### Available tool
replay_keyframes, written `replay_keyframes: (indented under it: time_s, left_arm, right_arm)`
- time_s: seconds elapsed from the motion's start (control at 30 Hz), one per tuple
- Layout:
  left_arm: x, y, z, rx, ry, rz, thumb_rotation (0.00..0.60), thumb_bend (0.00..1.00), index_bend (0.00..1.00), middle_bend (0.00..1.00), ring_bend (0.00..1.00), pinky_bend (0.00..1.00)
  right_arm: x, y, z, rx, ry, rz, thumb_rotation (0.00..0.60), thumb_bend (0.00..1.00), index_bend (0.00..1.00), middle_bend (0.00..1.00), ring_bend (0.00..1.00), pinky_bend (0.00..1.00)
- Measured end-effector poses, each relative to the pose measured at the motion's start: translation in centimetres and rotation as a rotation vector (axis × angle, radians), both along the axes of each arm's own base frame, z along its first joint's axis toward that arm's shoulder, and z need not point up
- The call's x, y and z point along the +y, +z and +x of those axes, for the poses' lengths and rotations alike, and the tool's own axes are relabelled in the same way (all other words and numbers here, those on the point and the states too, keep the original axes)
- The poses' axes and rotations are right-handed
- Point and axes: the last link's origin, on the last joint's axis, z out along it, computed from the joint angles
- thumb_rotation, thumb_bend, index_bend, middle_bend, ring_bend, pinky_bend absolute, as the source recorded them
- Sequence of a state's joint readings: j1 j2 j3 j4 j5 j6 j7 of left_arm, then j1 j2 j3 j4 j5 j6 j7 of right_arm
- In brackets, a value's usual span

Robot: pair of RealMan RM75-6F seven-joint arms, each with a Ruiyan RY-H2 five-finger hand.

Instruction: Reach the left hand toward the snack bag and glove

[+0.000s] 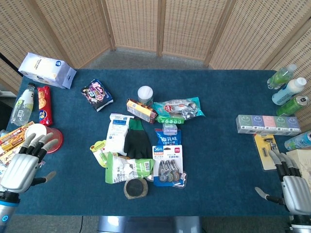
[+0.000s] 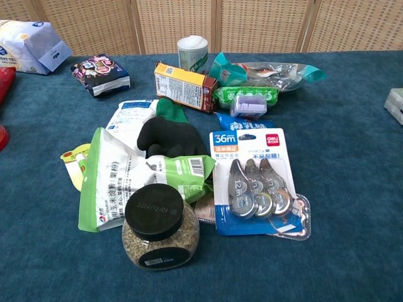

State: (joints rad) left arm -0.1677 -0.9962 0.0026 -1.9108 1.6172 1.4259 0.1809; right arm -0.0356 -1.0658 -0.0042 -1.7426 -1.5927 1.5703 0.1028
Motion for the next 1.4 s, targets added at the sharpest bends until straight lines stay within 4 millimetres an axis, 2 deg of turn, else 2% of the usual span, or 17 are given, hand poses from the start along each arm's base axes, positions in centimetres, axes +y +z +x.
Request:
replay_keyframes:
  time_s: [0.27,0.5,0.7,0.9,1.0,1.4]
  left_arm:
    - [4.6,-2.6,1.5,0.087,-0.070,-0.098,0.600,0.21,0.10,0.10,0.12,0.00]
    - [9.4,-7.2,3.6,0.151,-0.145,-0.192,0.600,0.21,0.06,0.08,0.08,0.00]
    - [12.3,-10.6,4.4,0.236,-0.185,-0.216,0.600,0.21,0.05,0.07,0.08,0.00]
    - [13.7,-13.8,5.4,0.233,-0.194,-0.246,0.600,0.21,0.04,0.07,0.08,0.00]
    - [14.1,-14.7,5.8,0.208,-0.188,-0.265,0.600,0.21,0.04,0.07,0.08,0.00]
    - [13.7,-16.2,5.4,0.129,-0.130,-0.317,0.600,0.21,0.04,0.08,0.08,0.00]
  right_arm:
    - [0.6,0.5,-0.1,-0.003,-0.010,-0.024,0.578,0.15,0.00,0.00,0.00,0.00]
    - [1.3,1.3,-0.6,0.001,-0.036,-0.055,0.575,0.15,0.00,0.00,0.00,0.00]
    - [2.0,2.1,-0.9,0.007,-0.058,-0.082,0.577,0.15,0.00,0.00,0.00,0.00]
    - [2.4,2.3,-1.1,-0.002,-0.069,-0.089,0.578,0.15,0.00,0.00,0.00,0.00]
    - [2.5,2.4,-1.2,-0.006,-0.074,-0.090,0.576,0.15,0.00,0.00,0.00,0.00]
    - [2.6,2.3,-1.6,-0.019,-0.078,-0.080,0.577,0.15,0.00,0.00,0.00,0.00]
